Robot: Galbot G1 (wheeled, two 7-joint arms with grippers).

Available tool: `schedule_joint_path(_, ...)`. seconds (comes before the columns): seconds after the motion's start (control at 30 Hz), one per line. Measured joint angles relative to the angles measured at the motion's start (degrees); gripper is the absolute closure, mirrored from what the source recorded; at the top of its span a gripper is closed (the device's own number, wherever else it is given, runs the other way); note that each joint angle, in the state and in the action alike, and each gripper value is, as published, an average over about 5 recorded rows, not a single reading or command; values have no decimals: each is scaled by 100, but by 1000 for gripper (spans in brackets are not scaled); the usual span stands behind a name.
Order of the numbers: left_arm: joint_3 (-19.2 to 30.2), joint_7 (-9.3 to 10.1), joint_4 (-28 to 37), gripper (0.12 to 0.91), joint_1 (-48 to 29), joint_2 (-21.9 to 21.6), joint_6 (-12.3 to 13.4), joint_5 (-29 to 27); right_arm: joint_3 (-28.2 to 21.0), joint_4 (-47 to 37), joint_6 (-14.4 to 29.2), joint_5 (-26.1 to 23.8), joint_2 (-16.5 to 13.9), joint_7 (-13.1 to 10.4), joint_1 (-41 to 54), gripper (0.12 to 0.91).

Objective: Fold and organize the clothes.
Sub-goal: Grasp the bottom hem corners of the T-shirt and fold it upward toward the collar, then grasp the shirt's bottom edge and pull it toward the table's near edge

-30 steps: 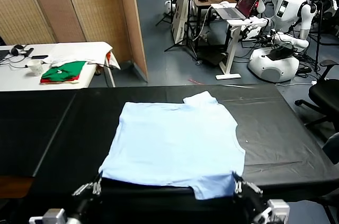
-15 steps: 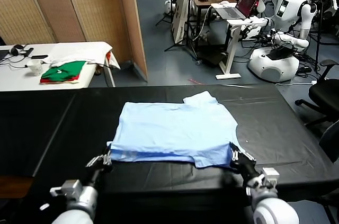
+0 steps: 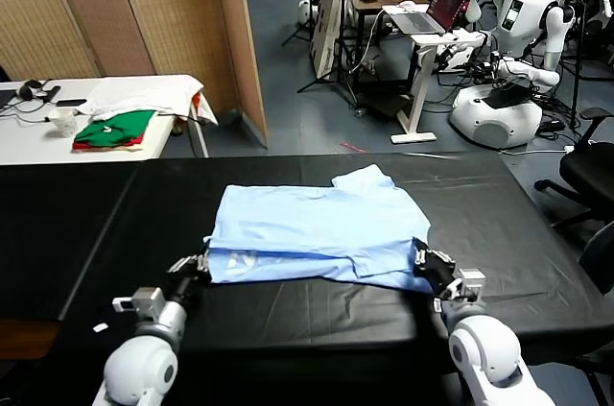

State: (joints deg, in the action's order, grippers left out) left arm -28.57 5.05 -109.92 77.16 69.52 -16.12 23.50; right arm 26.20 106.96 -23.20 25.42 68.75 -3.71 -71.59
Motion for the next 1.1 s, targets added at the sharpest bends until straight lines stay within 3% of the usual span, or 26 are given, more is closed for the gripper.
schedule_joint_path(0.1,55,0,74,877,-104,-102,-32,21,91,196,-104,5,-1,30,-138,602)
schedule_joint_path(0.17,63,0,76,829,-126,-118,-56,42,174,372,-182,16,-4,23,-274,507)
schedule_joint_path(0.37,-8,11,-89,478,50,-43,-129,29,461,905,-372,105,16,-6,-799,163)
schedule_joint_path(0.47,-46,21,-199,290,211,1,-176,26,563,1057,-396,125,72,-22,-1067,124)
schedule_joint_path(0.57,-85,32,-308,161,397,23,-240,77,621,1106,-391,129,119,-23,-1294,119)
schedule_joint_path(0.7,-135,80,-415,127,628,24,-326,169,668,1113,-368,135,159,-20,-1441,125)
schedule_joint_path(0.8,-166,114,-454,124,764,24,-357,190,692,1109,-346,143,179,-24,-1491,186)
schedule_joint_path(0.97,-180,116,-486,136,895,19,-377,182,698,1099,-308,147,222,-37,-1551,408)
schedule_joint_path(1.03,-181,116,-487,196,921,20,-382,171,697,1087,-291,145,239,-41,-1571,534)
schedule_joint_path(1.1,-181,116,-484,310,937,20,-388,161,693,1079,-269,143,245,-42,-1588,629)
